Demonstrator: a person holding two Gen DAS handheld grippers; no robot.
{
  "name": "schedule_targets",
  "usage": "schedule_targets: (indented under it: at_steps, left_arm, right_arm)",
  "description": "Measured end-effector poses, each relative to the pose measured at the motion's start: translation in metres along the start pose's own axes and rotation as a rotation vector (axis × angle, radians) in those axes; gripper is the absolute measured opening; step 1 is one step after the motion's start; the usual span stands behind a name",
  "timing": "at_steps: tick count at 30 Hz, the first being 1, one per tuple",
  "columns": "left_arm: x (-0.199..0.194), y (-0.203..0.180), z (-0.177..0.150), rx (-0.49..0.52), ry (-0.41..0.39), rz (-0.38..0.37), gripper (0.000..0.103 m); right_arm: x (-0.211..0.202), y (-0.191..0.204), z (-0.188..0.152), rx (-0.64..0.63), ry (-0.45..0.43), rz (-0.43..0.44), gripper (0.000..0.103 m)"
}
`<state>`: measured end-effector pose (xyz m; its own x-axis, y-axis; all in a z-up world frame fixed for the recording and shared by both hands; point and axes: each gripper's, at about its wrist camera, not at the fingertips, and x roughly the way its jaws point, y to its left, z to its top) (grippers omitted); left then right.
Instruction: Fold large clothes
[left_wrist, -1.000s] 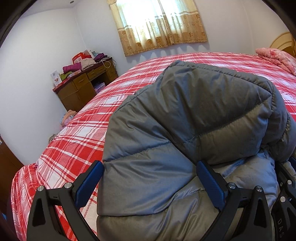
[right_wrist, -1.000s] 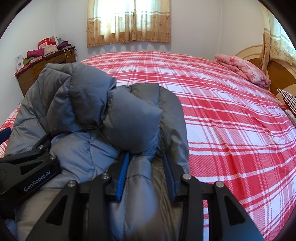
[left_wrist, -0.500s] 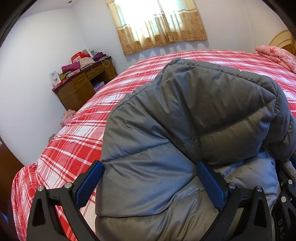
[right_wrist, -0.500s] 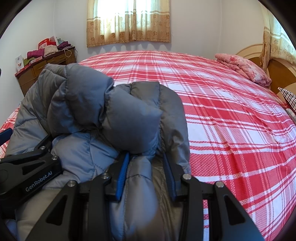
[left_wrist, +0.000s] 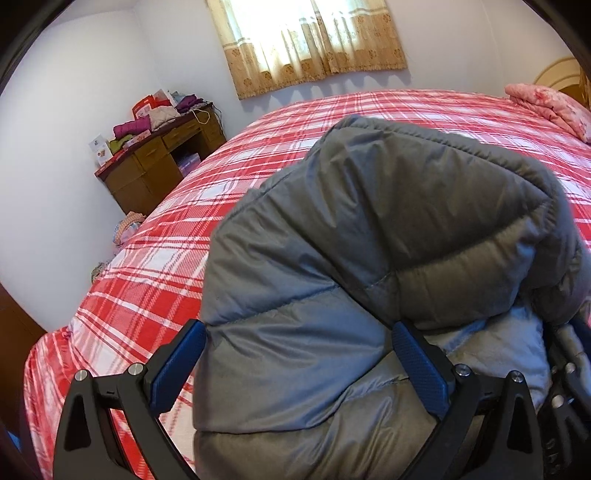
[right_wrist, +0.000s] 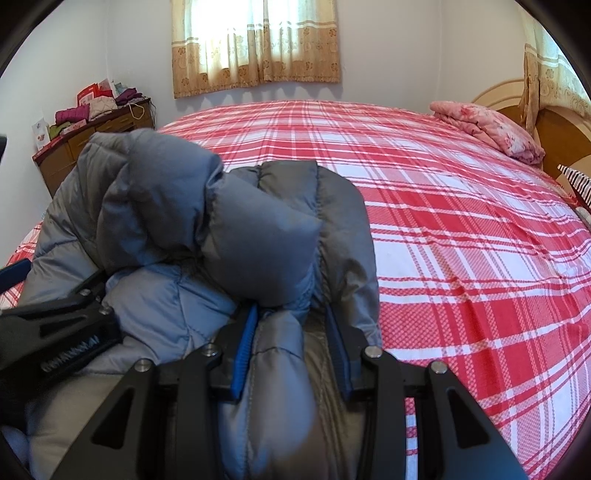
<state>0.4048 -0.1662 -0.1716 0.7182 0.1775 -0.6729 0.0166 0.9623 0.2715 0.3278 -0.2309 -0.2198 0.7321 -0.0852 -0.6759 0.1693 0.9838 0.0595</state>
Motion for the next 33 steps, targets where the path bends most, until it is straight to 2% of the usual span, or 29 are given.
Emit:
schedule_targets:
  at_steps: [2, 4, 5, 7, 10, 11, 14, 21, 33]
  left_arm:
    - [-0.006, 0.001, 0.010, 0.013, 0.000, -0.016, 0.101]
    - [-0.019, 0.004, 0.022, 0.020, -0.048, -0.029, 0.101]
    - [-0.026, 0.008, 0.030, 0.012, -0.085, -0.027, 0.101]
    - [-0.028, 0.014, 0.044, -0.036, -0.110, -0.044, 0.101]
    - [-0.014, 0.010, 0.061, -0.071, -0.105, -0.057, 0.101]
    - [-0.004, 0.006, 0.063, -0.063, -0.081, -0.056, 0.101]
    - [0.026, -0.006, 0.052, -0.054, -0.007, -0.082, 0.101]
    - [0.034, -0.021, 0.036, -0.038, -0.032, -0.045, 0.102]
    - [0.039, -0.031, 0.028, -0.005, -0.048, 0.001, 0.102]
  right_arm:
    - [-0.006, -0.004, 0.006, 0.000, 0.012, 0.031, 0.041]
    - [-0.023, -0.009, 0.016, 0.003, -0.029, 0.056, 0.041]
    - [-0.038, -0.015, 0.026, 0.028, -0.080, 0.058, 0.045]
    - [-0.043, -0.020, 0.045, 0.065, -0.101, 0.058, 0.054]
    - [-0.020, -0.020, 0.062, 0.082, -0.070, 0.044, 0.053]
    - [-0.004, -0.020, 0.062, 0.086, -0.032, 0.035, 0.052]
    - [0.020, -0.019, 0.050, 0.094, 0.025, 0.024, 0.051]
    - [0.033, -0.023, 0.042, 0.090, 0.045, 0.031, 0.055]
    - [0.041, -0.022, 0.036, 0.090, 0.072, 0.016, 0.059]
